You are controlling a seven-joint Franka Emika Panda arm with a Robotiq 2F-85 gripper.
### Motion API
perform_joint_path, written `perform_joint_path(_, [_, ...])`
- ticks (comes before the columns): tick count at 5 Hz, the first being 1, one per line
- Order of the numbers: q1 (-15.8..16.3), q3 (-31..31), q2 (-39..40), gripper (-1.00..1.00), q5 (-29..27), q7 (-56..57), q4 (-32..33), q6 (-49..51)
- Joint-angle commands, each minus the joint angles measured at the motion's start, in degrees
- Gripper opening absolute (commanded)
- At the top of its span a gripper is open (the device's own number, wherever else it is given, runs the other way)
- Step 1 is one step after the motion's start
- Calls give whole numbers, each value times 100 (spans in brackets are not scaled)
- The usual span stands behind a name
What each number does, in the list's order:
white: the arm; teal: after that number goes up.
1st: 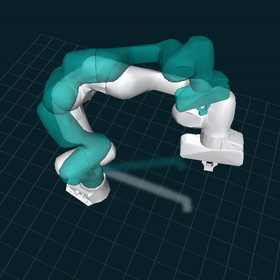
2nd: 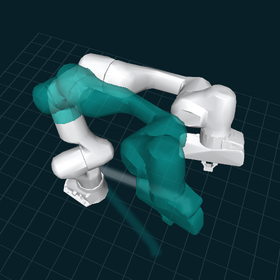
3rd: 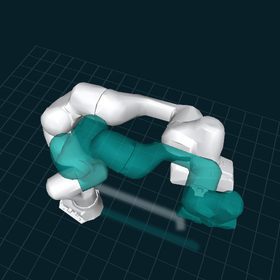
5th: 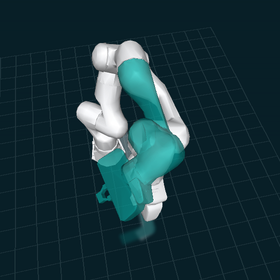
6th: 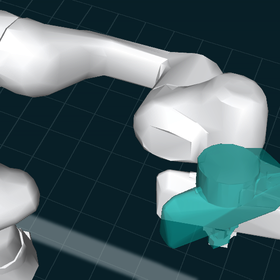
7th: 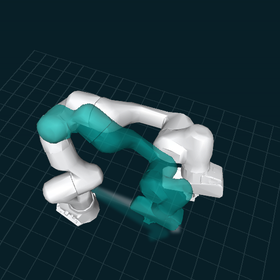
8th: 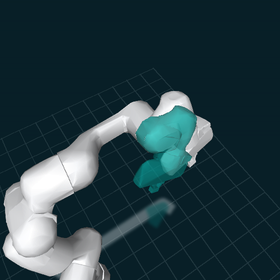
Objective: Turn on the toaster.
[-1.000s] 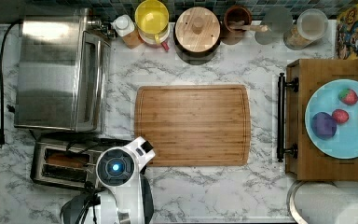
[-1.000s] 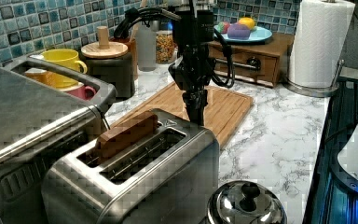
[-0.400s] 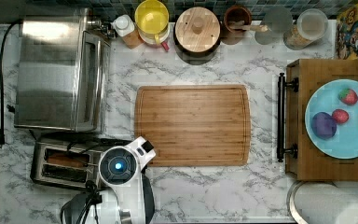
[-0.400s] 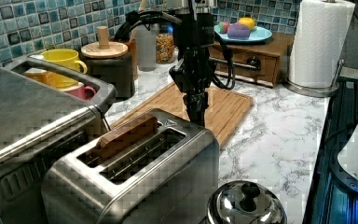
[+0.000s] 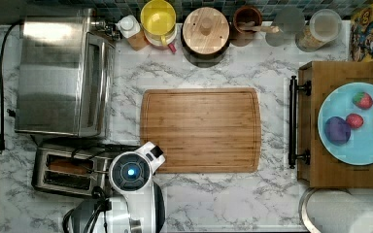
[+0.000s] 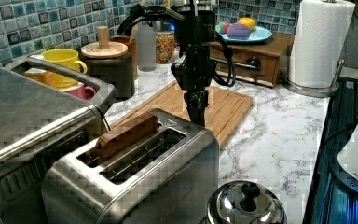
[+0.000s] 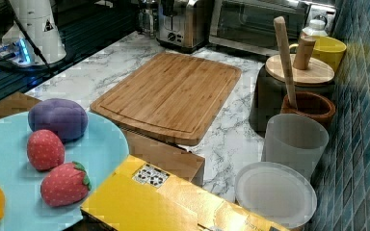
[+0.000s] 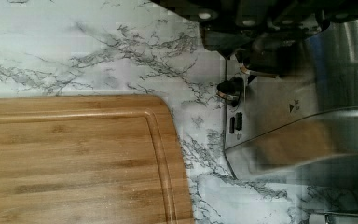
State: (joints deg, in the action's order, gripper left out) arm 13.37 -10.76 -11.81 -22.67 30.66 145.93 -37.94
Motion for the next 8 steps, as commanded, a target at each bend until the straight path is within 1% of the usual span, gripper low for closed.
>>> perform_joint_path(1, [328,-474,690,-100,305,-255,-622,-40])
perform_joint_path(2, [203,-410,1396,-100,708,-647,-788,138])
perform_joint_path(4, [160,17,1561,-100,609,-836,-800,123])
perform_joint_path(5, [130,-12,1561,-100,612,-837,-800,123])
perform_joint_path(6, [189,47,1561,-100,606,-834,-798,123])
perform_joint_path(7, [74,-69,1562,-100,616,-840,-798,122])
perform_joint_path(8, [147,4,1561,-100,610,-836,-797,123])
